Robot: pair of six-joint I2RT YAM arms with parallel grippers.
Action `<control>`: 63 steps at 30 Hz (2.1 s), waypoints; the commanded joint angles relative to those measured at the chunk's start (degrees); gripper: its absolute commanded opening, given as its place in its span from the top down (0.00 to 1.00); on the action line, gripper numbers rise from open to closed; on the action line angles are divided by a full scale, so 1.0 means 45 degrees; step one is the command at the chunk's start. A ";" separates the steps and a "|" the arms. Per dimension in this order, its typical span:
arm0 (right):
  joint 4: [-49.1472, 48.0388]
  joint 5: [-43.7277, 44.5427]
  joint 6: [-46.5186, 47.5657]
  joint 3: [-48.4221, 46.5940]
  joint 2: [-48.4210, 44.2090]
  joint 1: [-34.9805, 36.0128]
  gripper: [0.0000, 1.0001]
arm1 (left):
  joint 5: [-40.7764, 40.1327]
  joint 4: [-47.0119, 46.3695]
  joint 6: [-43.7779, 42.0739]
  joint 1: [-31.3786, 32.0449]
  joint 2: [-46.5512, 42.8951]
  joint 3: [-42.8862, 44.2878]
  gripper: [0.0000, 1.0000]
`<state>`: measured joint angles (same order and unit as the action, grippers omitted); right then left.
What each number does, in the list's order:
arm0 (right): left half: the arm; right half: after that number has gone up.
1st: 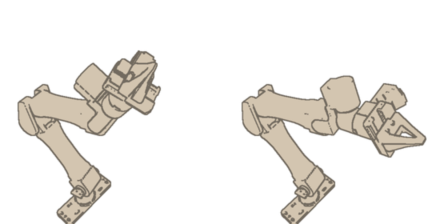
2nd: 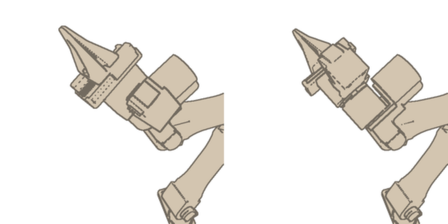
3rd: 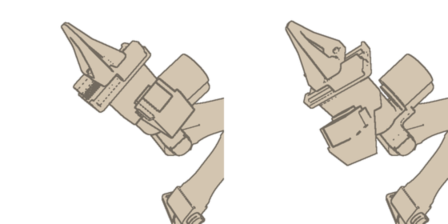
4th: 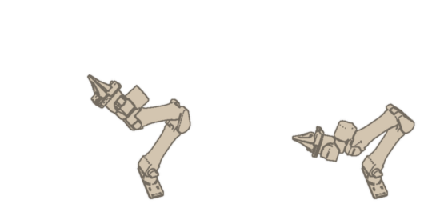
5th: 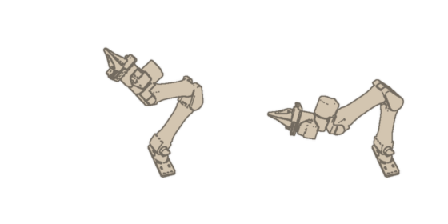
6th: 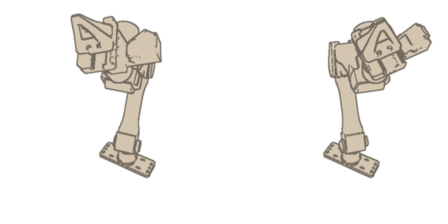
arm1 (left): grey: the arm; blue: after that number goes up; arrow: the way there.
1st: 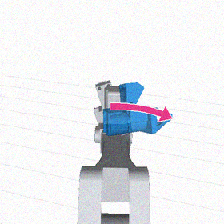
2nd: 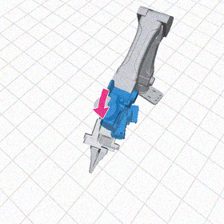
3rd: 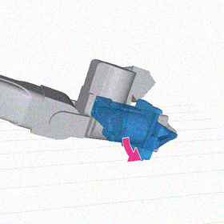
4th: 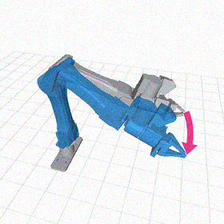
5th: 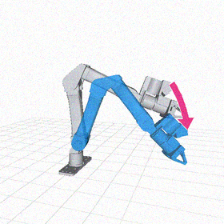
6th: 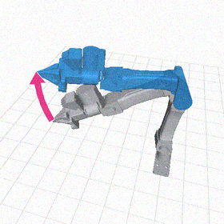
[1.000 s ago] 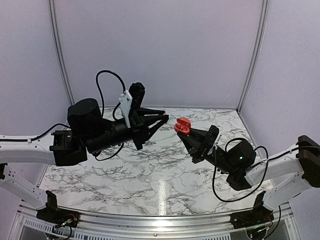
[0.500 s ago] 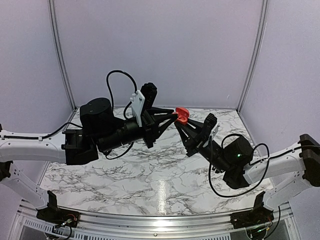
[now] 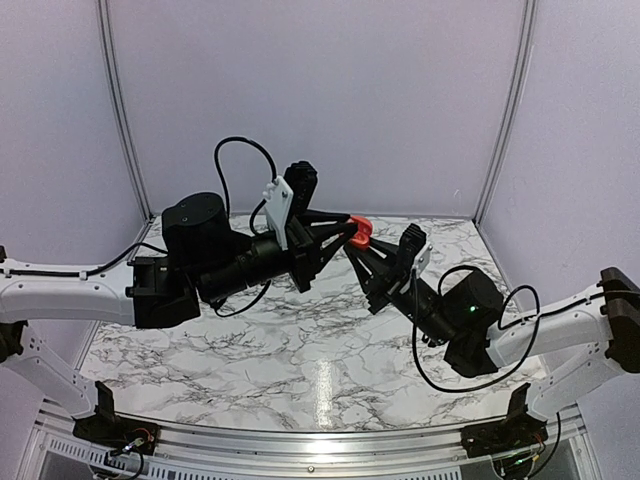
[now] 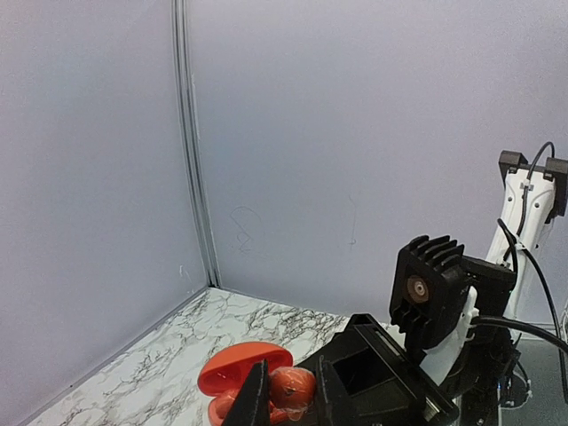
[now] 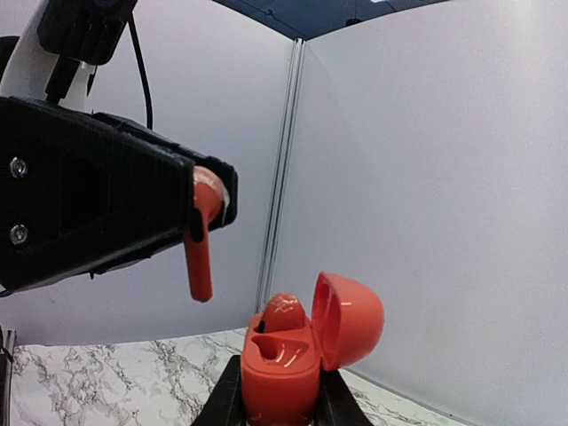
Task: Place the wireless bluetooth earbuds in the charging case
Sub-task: Place the right earbud in the right side groove of the charging case.
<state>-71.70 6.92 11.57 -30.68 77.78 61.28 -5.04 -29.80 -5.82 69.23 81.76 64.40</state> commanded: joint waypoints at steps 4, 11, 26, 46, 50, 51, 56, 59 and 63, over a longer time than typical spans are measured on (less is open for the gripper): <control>0.0334 0.0208 -0.0067 -0.0653 -0.0155 0.0315 1.00 | -0.0509 -0.0506 -0.0375 0.0064 0.0310 0.0435 0.92; 0.0290 0.0291 -0.0081 -0.0605 -0.0193 0.0366 1.00 | -0.0835 -0.0509 -0.0443 0.0064 0.0387 0.0363 0.92; 0.0094 0.0427 -0.0247 -0.0545 -0.0292 0.0367 1.00 | -0.1188 -0.0506 -0.0474 0.0064 0.0607 0.0227 0.93; -0.0121 0.0926 -0.0484 -0.0545 -0.0586 0.0367 1.00 | -0.1721 -0.0449 -0.0348 0.0064 0.0734 0.0065 0.82; -0.0123 0.0963 -0.0472 -0.0536 -0.0595 0.0368 1.00 | -0.1735 -0.0445 -0.0376 0.0064 0.0678 0.0044 0.78; -0.0126 0.0963 -0.0498 -0.0528 -0.0603 0.0368 1.00 | -0.1715 -0.0418 -0.0374 0.0064 0.0657 0.0025 0.77; -0.0106 0.0955 -0.0502 -0.0487 -0.0643 0.0368 1.00 | -0.1744 -0.0397 -0.0383 0.0064 0.0604 0.0005 0.75; -0.0035 0.0896 -0.0482 -0.0495 -0.0643 0.0368 1.00 | -0.1733 -0.0386 -0.0400 0.0064 0.0587 0.0005 0.73; 0.0127 0.0841 -0.0492 -0.0485 -0.0587 0.0368 1.00 | -0.1425 -0.0315 -0.0452 0.0064 0.0454 -0.0019 0.66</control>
<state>-70.24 10.61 10.07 -31.31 75.94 62.52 -12.10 -30.50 -7.11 69.47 84.53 64.75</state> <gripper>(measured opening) 0.210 0.309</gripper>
